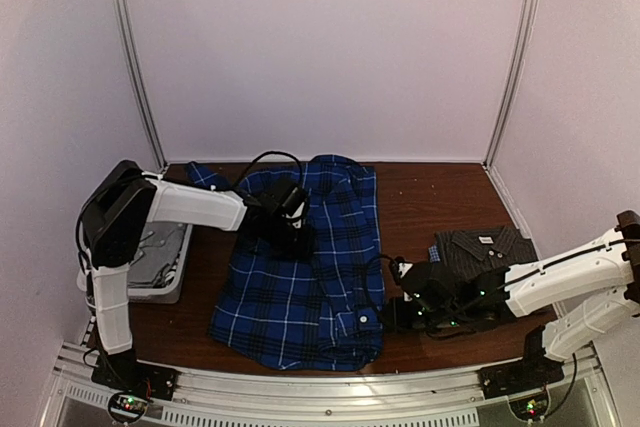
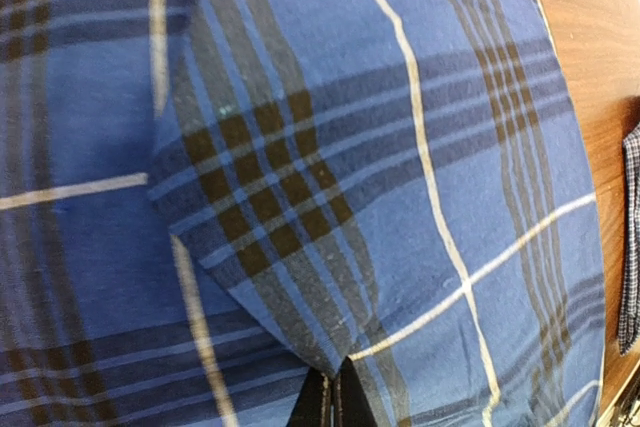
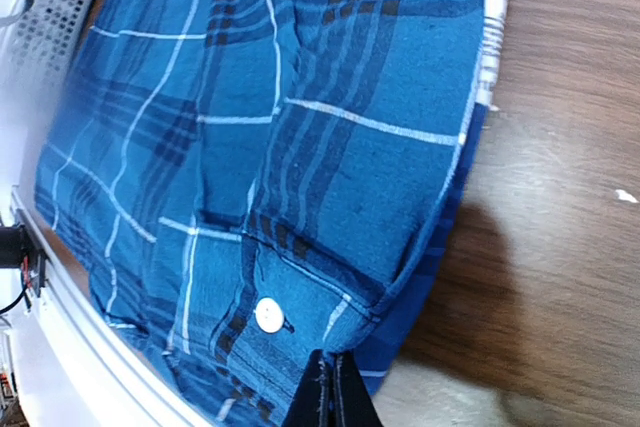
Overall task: Fold and stack the long sleeve shirts
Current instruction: Adjust the sleeve of the 1/3-folded shirt, then move the 1/3-folded shirt to the center of the board.
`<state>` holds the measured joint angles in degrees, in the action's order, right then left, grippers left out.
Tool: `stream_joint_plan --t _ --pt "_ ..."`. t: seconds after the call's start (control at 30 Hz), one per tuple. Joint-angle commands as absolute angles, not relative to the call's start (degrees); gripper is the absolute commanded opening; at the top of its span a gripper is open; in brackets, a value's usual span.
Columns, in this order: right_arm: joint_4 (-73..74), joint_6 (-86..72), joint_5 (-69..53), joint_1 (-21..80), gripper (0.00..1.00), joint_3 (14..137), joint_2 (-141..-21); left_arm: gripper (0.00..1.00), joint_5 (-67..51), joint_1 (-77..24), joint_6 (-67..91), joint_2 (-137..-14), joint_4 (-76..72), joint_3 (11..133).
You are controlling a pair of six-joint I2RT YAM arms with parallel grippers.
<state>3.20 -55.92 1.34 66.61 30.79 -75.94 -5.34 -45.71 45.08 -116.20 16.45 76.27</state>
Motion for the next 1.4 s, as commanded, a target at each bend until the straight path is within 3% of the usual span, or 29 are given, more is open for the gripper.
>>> stream_joint_plan --t 0.0,0.43,0.53,0.6,0.67,0.77,1.03,1.37 --pt "3.2 -56.51 0.13 68.58 0.01 33.48 -76.13 0.0 -2.85 -44.17 43.36 -112.45 16.98 77.27" --pt "0.98 -58.0 0.22 70.28 0.06 33.62 -80.98 0.0 -3.6 -43.86 42.54 -113.44 17.42 76.08" --pt "2.8 -58.14 0.99 70.36 0.19 34.3 -79.99 0.02 -2.73 -43.86 41.97 -113.11 18.34 75.56" --pt "4.83 -57.93 2.23 70.41 0.3 35.17 -78.42 0.09 -1.02 -43.86 41.29 -112.3 19.85 75.34" --pt "6.87 -57.85 3.67 70.4 0.41 35.62 -76.27 0.23 2.68 -43.81 40.64 -110.79 21.66 75.14" --pt "9.46 -57.51 6.32 70.34 0.47 35.88 -72.7 0.32 4.74 -43.77 39.75 -108.03 23.03 74.43" --pt "9.94 -54.57 7.71 65.41 0.49 36.84 -71.58 0.33 0.72 -43.71 37.31 -105.47 21.91 76.75" --pt "4.13 -51.77 3.75 58.71 0.48 37.55 -74.86 0.27 -3.41 -43.38 35.15 -117.31 19.87 87.19"
